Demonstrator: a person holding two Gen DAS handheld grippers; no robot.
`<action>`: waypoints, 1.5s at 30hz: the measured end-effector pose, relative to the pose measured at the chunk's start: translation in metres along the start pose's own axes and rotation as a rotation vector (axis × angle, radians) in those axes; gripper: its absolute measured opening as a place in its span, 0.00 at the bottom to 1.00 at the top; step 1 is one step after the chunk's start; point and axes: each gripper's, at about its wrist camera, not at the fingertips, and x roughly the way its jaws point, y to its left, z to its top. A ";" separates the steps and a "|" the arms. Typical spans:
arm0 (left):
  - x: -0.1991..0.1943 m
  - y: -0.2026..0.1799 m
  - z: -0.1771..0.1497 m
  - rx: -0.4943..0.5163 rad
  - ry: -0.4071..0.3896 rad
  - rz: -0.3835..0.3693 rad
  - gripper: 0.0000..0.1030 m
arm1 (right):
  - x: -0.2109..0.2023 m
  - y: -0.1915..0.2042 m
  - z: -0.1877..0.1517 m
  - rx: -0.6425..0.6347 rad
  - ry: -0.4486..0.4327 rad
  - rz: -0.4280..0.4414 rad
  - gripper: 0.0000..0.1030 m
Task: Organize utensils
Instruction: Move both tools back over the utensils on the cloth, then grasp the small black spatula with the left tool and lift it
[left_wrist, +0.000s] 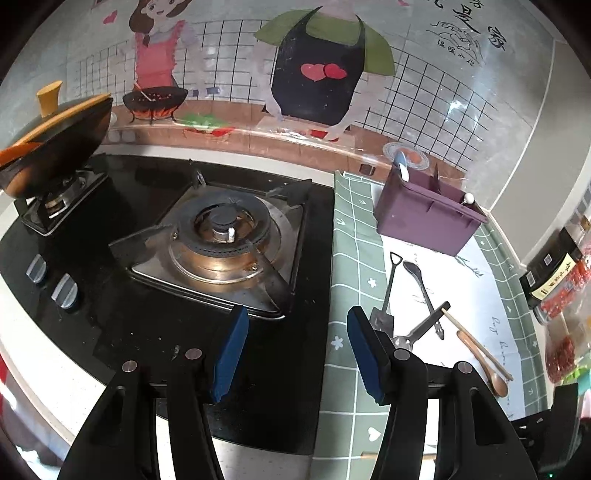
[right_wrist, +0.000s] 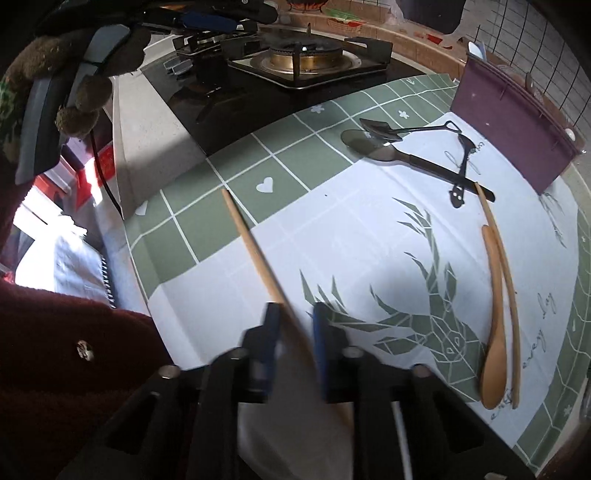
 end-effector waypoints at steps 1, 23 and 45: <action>0.003 -0.001 0.000 0.000 0.007 -0.004 0.55 | -0.001 -0.004 -0.002 0.016 0.000 -0.005 0.09; 0.069 -0.110 -0.038 0.333 0.204 -0.194 0.55 | -0.041 -0.144 -0.045 0.560 -0.097 -0.098 0.11; 0.076 -0.084 -0.026 0.228 0.150 -0.175 0.55 | -0.026 -0.149 -0.033 0.524 -0.050 -0.123 0.38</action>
